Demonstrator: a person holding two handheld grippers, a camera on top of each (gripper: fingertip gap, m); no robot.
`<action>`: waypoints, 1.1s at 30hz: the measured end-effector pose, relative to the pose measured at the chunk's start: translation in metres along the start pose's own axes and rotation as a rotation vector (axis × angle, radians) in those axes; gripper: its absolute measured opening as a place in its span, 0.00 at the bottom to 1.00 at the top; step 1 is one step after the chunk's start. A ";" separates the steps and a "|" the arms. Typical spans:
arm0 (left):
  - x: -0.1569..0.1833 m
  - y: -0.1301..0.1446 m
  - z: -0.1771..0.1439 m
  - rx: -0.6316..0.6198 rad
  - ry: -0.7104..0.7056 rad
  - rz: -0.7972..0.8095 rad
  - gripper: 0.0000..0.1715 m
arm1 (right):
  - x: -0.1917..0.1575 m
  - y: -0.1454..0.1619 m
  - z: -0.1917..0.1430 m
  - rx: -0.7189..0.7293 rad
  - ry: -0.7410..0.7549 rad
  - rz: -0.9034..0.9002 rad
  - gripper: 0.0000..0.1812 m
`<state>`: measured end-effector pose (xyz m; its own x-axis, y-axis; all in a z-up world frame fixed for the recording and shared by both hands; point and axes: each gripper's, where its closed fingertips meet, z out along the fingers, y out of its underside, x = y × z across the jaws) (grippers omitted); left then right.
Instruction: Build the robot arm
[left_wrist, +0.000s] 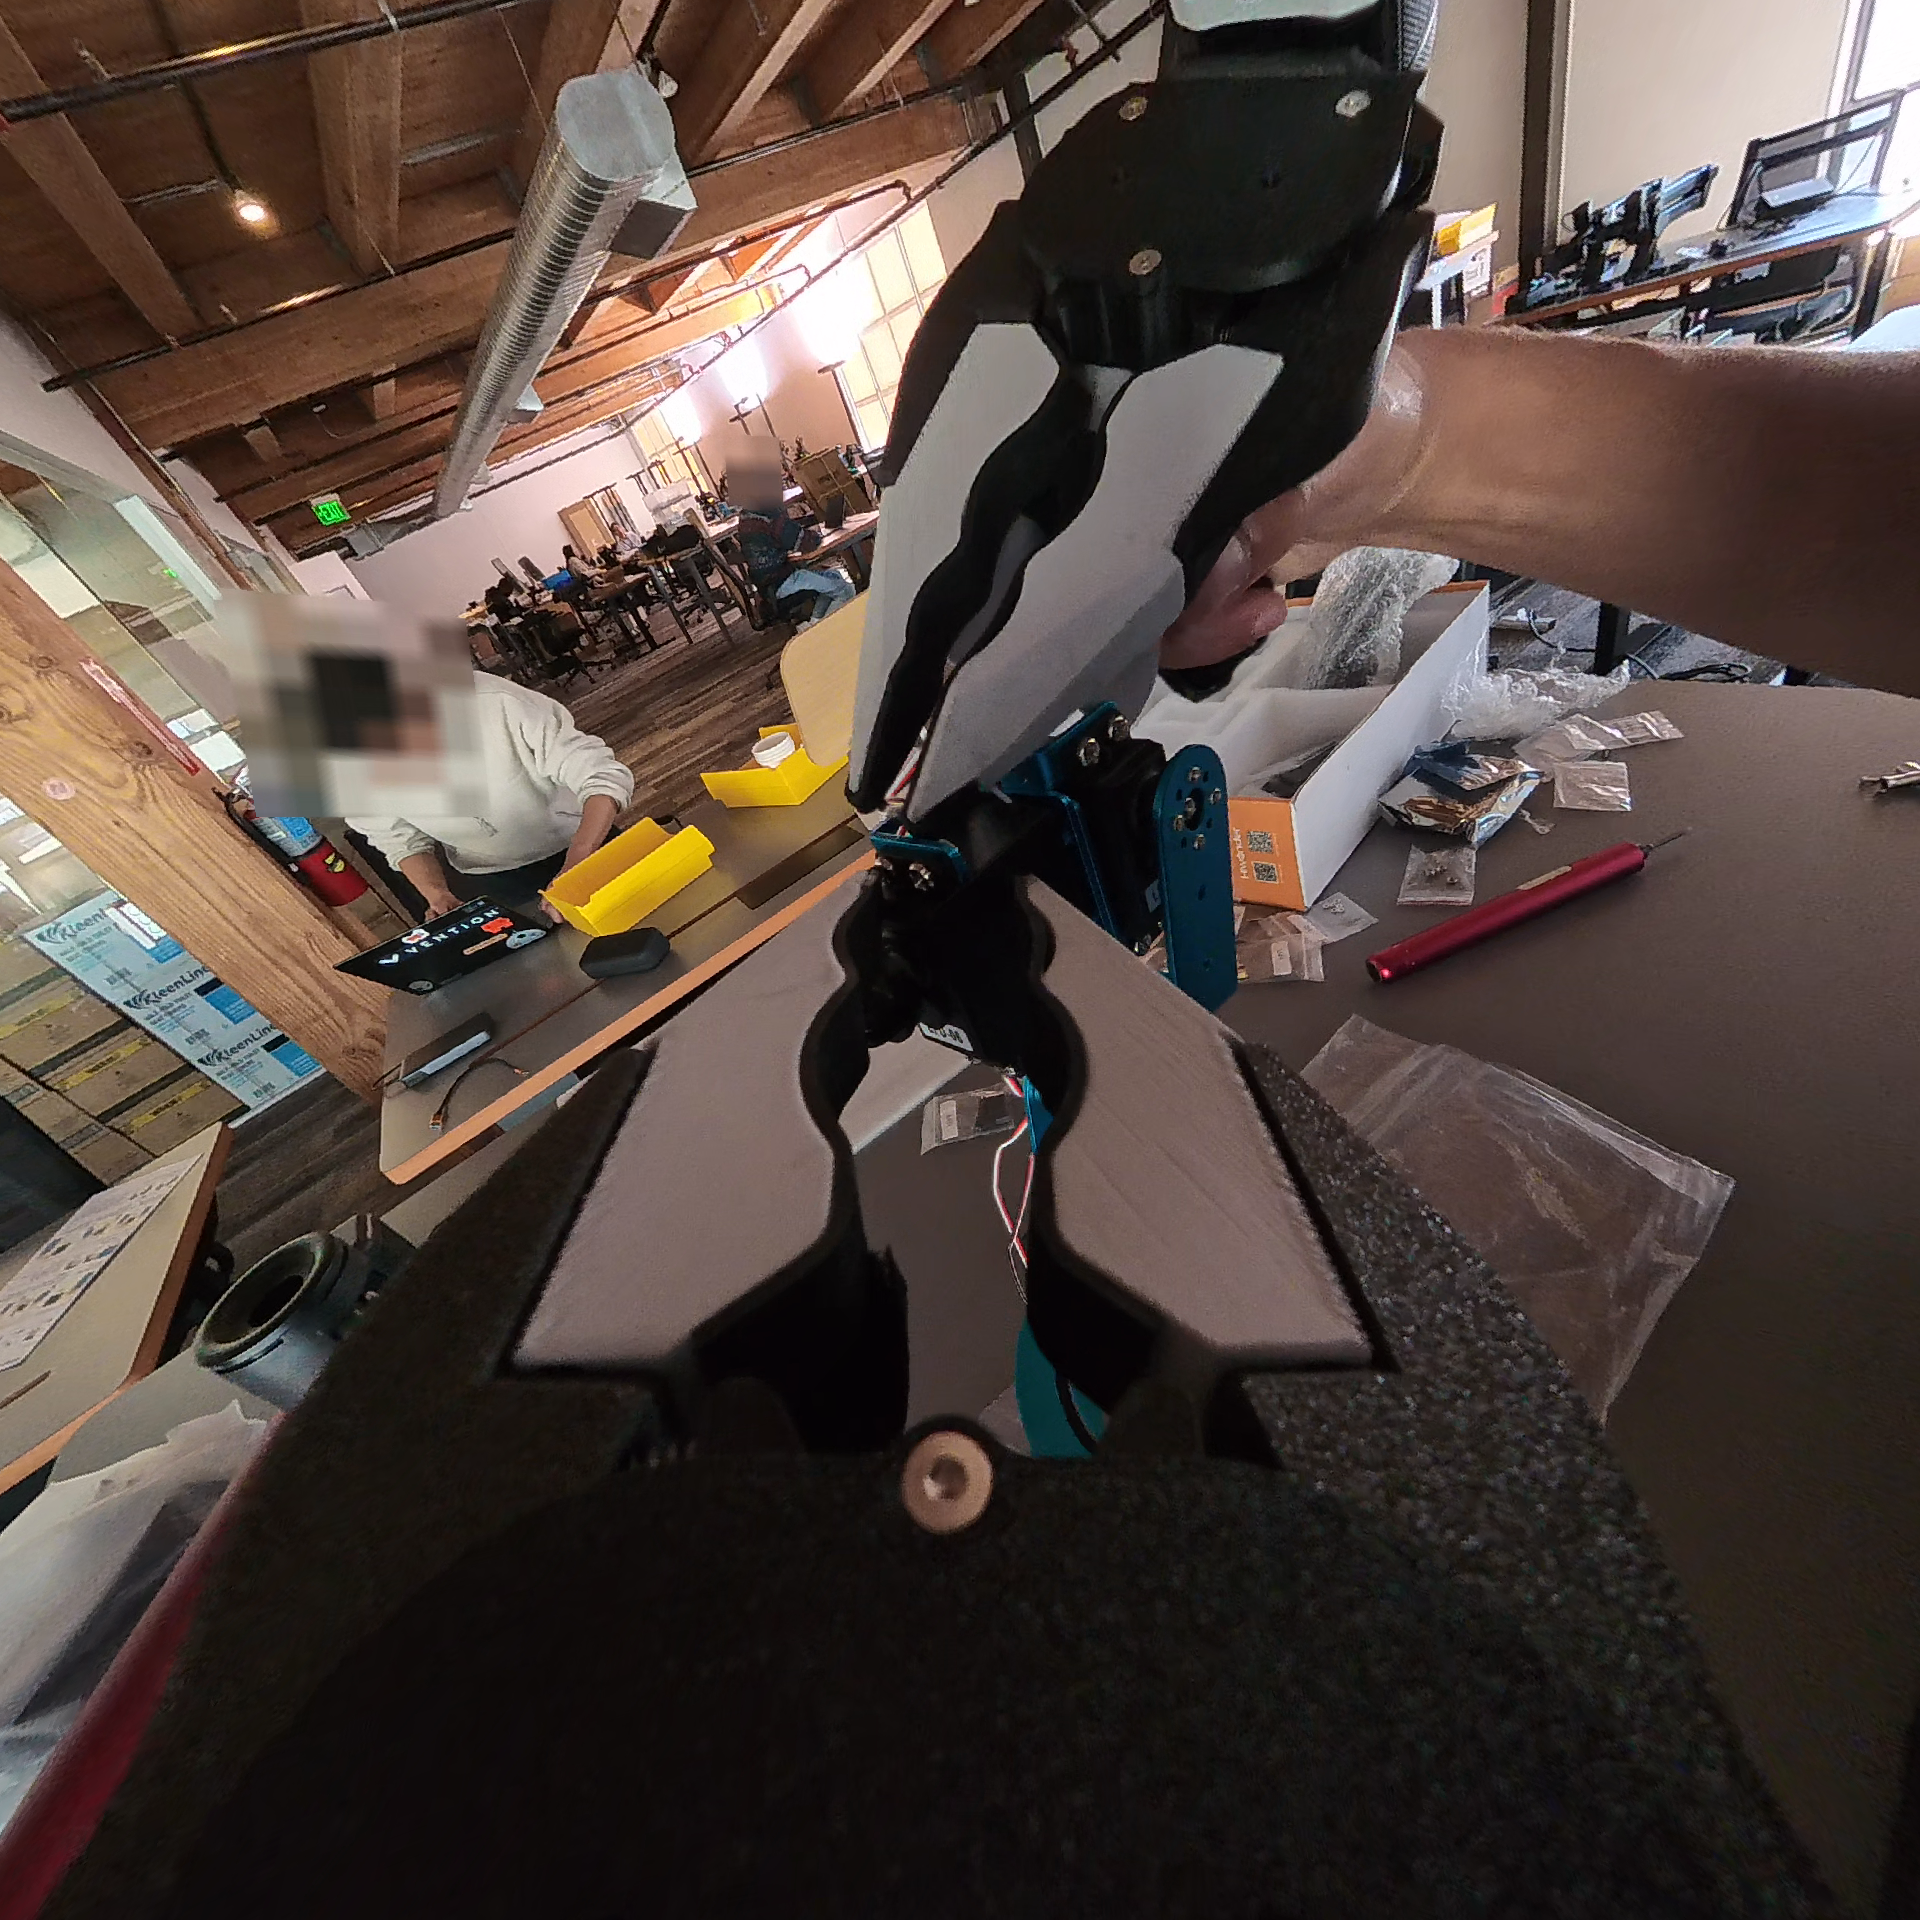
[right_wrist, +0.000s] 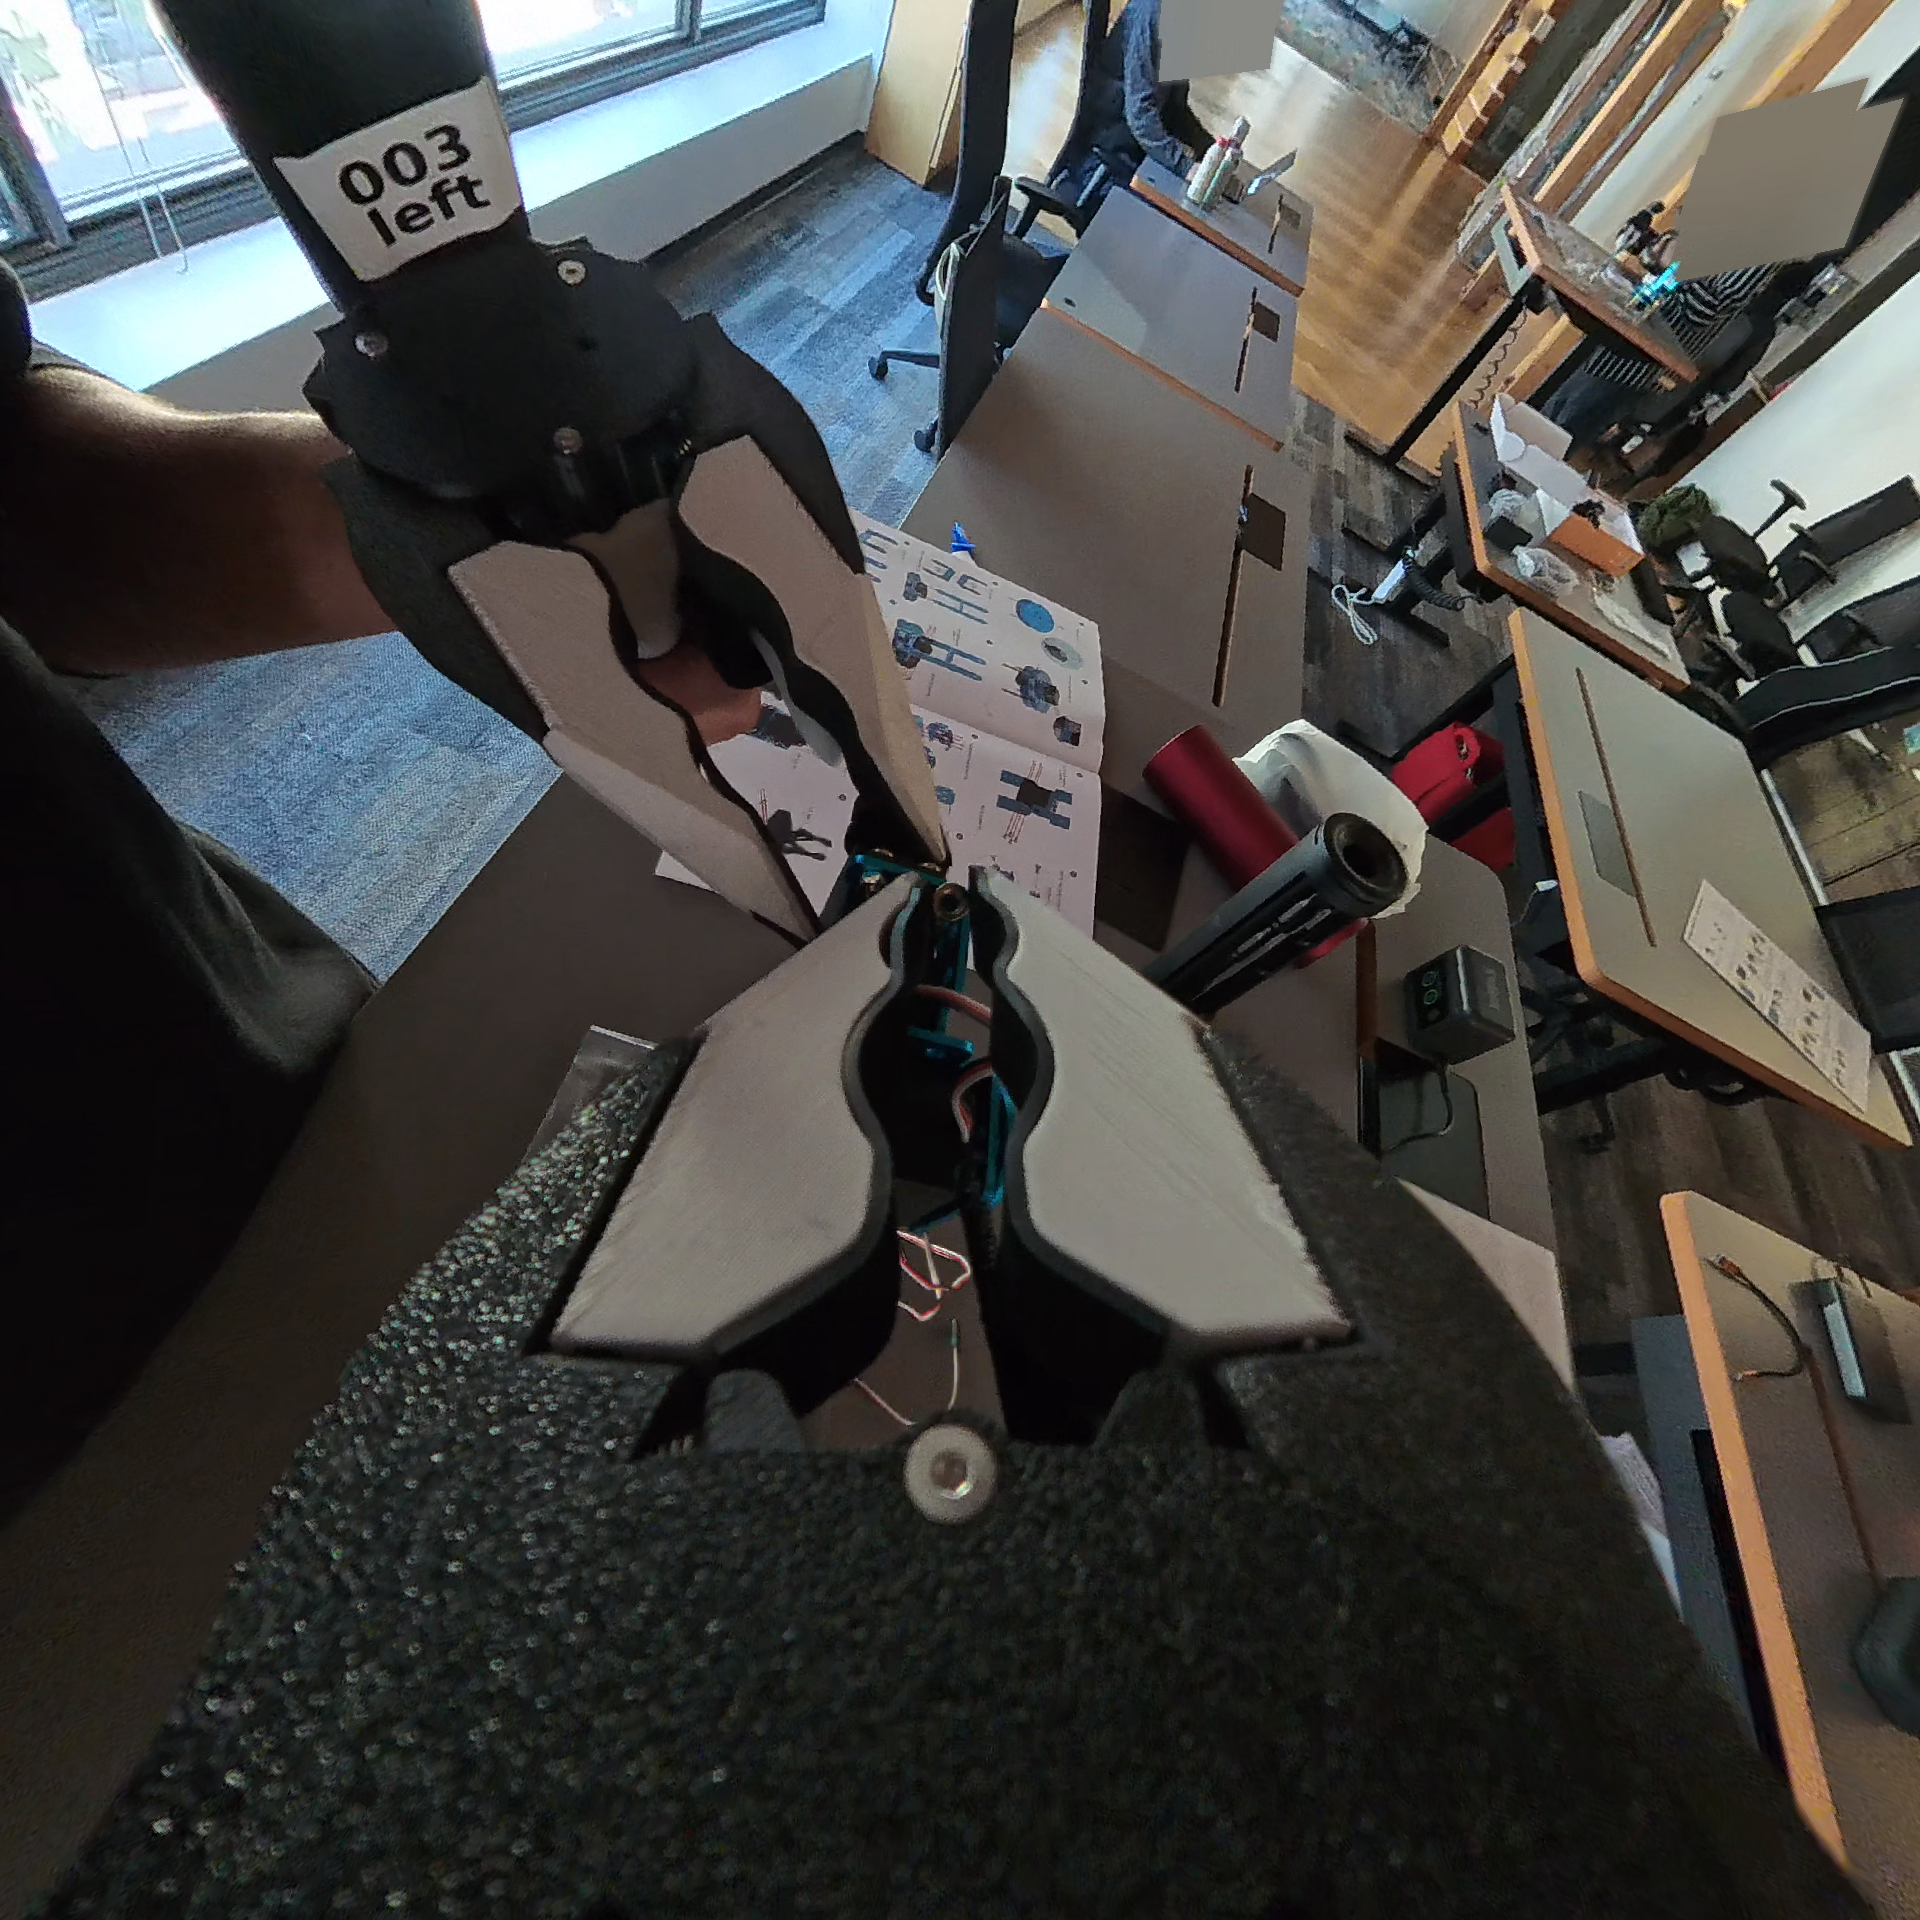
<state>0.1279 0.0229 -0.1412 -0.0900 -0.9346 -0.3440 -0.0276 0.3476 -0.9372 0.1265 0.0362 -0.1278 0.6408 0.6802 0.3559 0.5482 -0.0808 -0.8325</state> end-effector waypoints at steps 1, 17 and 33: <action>0.000 0.000 0.000 0.001 0.000 -0.001 0.14 | 0.000 -0.001 0.000 0.001 0.003 -0.001 0.04; 0.000 0.000 0.001 -0.007 -0.002 0.010 0.14 | -0.003 0.001 0.002 -0.100 -0.092 -0.013 0.03; 0.001 0.000 0.000 -0.005 -0.001 0.010 0.14 | -0.005 -0.002 0.003 -0.046 -0.155 0.079 0.04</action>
<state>0.1279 0.0225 -0.1418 -0.0897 -0.9312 -0.3533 -0.0315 0.3572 -0.9335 0.1210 0.0353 -0.1289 0.5938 0.7746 0.2176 0.5259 -0.1690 -0.8336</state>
